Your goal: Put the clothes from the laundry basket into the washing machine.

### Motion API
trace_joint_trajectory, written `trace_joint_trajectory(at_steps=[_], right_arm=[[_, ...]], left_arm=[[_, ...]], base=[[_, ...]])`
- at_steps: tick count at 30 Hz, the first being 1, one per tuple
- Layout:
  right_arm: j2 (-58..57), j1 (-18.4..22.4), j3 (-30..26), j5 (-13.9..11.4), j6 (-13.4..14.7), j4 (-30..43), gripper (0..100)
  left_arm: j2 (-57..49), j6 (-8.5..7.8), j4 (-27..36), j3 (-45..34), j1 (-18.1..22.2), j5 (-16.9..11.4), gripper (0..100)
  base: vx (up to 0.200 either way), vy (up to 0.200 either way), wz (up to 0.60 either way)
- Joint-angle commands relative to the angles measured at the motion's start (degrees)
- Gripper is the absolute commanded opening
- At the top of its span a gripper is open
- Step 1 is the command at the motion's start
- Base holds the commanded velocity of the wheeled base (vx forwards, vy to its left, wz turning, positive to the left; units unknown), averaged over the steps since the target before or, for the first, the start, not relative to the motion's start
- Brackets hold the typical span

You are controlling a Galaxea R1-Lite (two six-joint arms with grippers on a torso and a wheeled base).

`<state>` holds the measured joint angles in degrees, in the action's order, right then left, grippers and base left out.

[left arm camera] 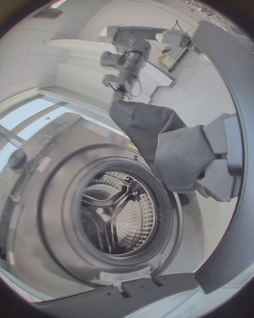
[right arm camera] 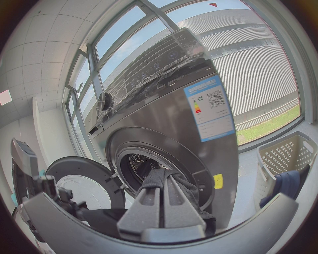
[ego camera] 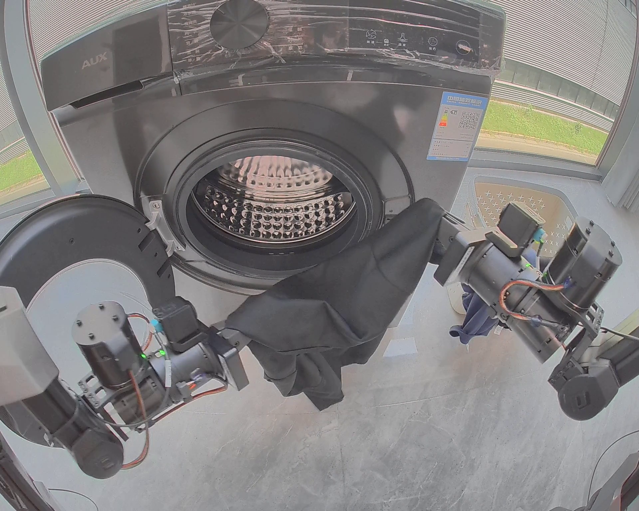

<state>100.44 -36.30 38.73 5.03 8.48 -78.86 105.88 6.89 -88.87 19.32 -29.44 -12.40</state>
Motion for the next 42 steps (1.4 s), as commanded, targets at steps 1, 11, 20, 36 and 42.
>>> trace_joint_trajectory(at_steps=[1, 11, 20, 36, 42], right_arm=[[-4.9, 3.17, -4.45, -0.2, 0.22, -0.59, 0], [-4.73, 4.22, -5.51, 0.15, 3.2, -1.03, 0], [-2.88, 7.74, -7.53, 0.41, 3.47, -1.12, 0], [6.7, 6.6, -12.71, 0.41, 3.64, -3.58, 0], [13.12, 3.52, -13.5, 0.5, 3.12, -9.21, 0]], left_arm=[[-11.57, 1.73, 0.1, -3.85, 0.26, -1.4, 0], [-12.62, 1.73, 0.1, -2.01, 6.15, -4.3, 0], [-12.71, 1.55, 0.1, -4.73, 8.26, -7.47, 0], [-14.73, 2.34, 0.1, 2.21, 6.85, -6.15, 0], [-14.64, 2.17, 0.19, 2.65, 4.48, -4.48, 0]], base=[[0.0, 0.0, 0.0], [0.0, 0.0, 0.0], [0.0, 0.0, 0.0], [0.0, 0.0, 0.0], [0.0, 0.0, 0.0]])
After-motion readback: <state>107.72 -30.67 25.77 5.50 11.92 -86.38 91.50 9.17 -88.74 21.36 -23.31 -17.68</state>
